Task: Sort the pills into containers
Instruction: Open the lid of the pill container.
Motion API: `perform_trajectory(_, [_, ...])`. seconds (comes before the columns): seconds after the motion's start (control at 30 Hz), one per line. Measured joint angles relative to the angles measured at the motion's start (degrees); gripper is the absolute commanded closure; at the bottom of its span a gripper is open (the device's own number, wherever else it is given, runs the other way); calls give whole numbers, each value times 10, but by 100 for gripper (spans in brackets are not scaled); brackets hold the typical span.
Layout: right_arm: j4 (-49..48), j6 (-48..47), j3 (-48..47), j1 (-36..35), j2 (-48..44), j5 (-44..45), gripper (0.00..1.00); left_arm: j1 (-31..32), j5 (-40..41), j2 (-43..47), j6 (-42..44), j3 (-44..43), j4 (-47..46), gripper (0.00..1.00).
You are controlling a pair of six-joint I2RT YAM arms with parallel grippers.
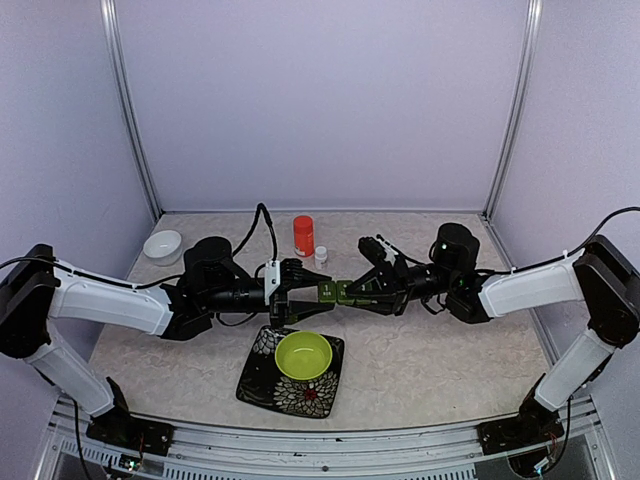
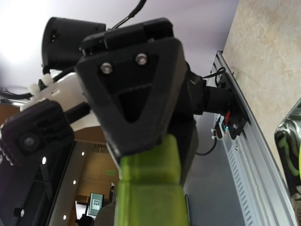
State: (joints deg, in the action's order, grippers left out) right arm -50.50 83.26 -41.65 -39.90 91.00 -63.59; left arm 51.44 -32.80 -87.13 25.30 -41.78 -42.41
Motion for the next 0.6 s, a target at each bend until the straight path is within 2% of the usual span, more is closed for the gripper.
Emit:
perform_trajectory(0.1, [0,1,0,0,0,0,100,0,0,0,-2,0,0,57])
perform_trajectory(0.33, [5,0,-2,1,4,-2,100,-1,0,-3,-42,0,0,56])
perform_trajectory(0.6, [17,-22,-5,4,6,-3,100,-2,-10,-11,-118,-5,-12,44])
